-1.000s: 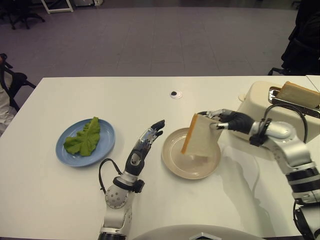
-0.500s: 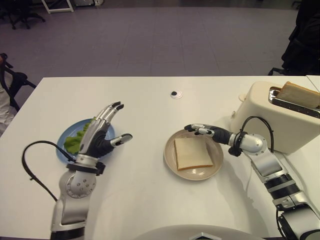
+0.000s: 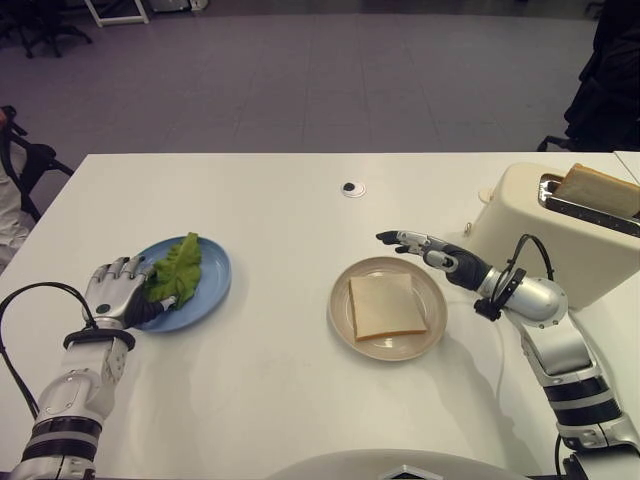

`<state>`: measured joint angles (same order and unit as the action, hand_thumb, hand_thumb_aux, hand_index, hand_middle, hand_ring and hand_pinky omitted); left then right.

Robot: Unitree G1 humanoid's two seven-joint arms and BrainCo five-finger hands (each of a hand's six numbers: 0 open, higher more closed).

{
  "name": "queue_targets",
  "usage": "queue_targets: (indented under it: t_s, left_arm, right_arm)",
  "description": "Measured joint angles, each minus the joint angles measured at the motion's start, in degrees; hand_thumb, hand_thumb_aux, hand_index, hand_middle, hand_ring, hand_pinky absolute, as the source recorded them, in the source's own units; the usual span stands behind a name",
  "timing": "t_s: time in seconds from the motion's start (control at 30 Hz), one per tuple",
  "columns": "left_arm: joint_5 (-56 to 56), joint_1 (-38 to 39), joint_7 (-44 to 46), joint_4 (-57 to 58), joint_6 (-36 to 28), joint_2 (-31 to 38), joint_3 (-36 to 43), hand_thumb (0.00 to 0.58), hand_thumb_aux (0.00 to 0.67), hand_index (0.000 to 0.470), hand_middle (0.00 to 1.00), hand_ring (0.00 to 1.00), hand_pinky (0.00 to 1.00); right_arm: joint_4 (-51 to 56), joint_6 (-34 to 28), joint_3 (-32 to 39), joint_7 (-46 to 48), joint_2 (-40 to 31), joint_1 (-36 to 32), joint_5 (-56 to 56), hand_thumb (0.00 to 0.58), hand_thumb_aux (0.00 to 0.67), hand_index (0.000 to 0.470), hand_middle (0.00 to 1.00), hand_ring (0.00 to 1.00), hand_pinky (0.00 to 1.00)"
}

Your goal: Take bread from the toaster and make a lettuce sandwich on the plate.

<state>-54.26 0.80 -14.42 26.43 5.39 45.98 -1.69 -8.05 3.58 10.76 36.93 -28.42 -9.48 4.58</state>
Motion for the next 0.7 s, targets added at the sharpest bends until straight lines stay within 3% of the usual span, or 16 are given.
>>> queue_targets:
  t_s: [0.23, 0.4, 0.6, 0.67, 0.7]
  left_arm:
    - [6.1, -1.7, -1.4, 1.7, 3.1, 0.1, 2.5, 0.58, 0.67, 0.47, 0.0, 0.0, 0.0]
    - [8.0, 1.5, -1.5, -4.9, 3.1, 0.8, 1.9, 0.58, 0.67, 0.47, 0.0, 0.0, 0.0]
    - [11.3, 7.4, 2.2, -34.7, -0.2, 0.7, -6.8, 0.58, 0.67, 0.47, 0.0, 0.0, 0.0]
    - [12.8, 6.9, 5.0, -43.5, -0.1, -2.5, -5.0, 0.58, 0.67, 0.47, 0.0, 0.0, 0.0]
    - [12.9, 4.7, 8.6, -48.5, -1.0, -6.4, -0.5, 0.58, 0.67, 0.47, 0.0, 0.0, 0.0]
  right_arm:
    - [-0.8, 1.1, -0.3, -0.2, 0.7, 0.5, -0.1, 0.0, 0.0, 0.0, 0.0, 0.0, 0.0]
    - [-0.5, 2.0, -1.1, -0.5, 0.8, 0.5, -0.5, 0.0, 0.0, 0.0, 0.0, 0.0, 0.0]
    - [-0.3, 3.4, -5.2, -1.4, 1.0, 0.5, 0.5, 0.0, 0.0, 0.0, 0.0, 0.0, 0.0]
    - [-0.2, 3.6, -7.6, -1.6, 0.7, 0.6, 2.0, 0.0, 0.0, 0.0, 0.0, 0.0, 0.0]
    - [0.0, 3.6, -9.5, -1.6, 0.4, 0.7, 2.9, 0.0, 0.0, 0.0, 0.0, 0.0, 0.0]
